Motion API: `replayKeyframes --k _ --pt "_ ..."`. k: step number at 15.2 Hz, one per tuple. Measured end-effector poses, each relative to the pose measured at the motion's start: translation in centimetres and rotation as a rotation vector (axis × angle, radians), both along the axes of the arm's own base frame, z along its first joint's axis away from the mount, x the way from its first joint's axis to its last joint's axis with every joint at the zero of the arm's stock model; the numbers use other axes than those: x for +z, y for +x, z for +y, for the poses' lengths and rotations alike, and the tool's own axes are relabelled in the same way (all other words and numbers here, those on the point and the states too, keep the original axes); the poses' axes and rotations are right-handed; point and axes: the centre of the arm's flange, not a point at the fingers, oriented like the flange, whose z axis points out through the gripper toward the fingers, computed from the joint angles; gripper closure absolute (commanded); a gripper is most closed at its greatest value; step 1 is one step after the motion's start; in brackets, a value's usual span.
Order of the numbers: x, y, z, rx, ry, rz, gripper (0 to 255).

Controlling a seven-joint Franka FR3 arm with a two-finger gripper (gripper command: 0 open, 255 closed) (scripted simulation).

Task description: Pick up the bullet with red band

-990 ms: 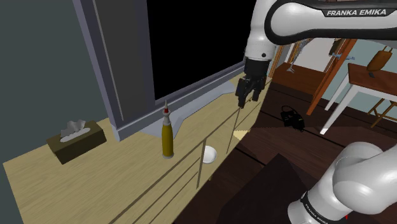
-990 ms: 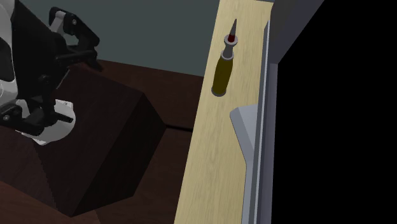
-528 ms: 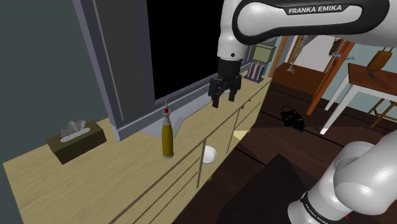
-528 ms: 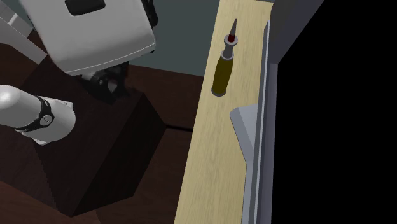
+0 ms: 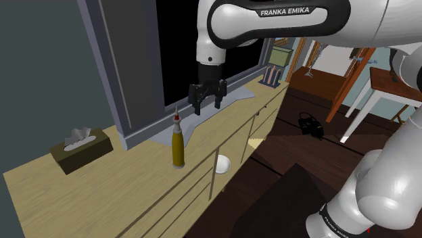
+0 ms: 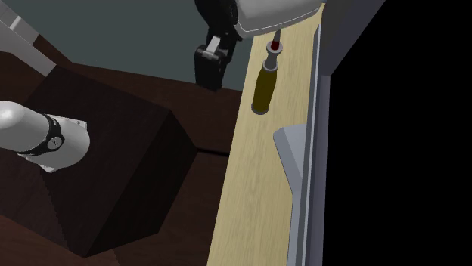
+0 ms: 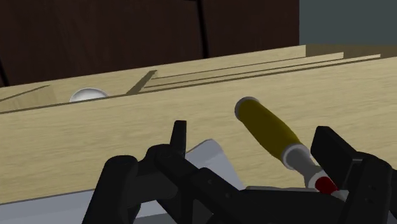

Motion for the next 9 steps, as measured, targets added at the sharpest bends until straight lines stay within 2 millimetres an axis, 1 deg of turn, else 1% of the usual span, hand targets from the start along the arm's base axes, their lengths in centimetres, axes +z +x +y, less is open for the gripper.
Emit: replayKeyframes --k 1,2,5,6,7,8,9 --pt "-0.1 0.8 0.9 0.001 0.001 0.0 0" --pt "-0.1 1.5 2.3 0.002 0.002 0.0 0" --pt "-0.6 3.9 5.0 0.003 0.005 0.001 0" --pt "-0.8 4.7 6.3 0.004 0.007 0.001 0" --pt "-1.1 5.5 7.1 0.005 0.008 0.002 0" --pt "-1.0 6.3 8.0 0.005 0.009 0.002 0" --pt "-1.4 6.8 8.4 0.005 0.009 0.003 0"
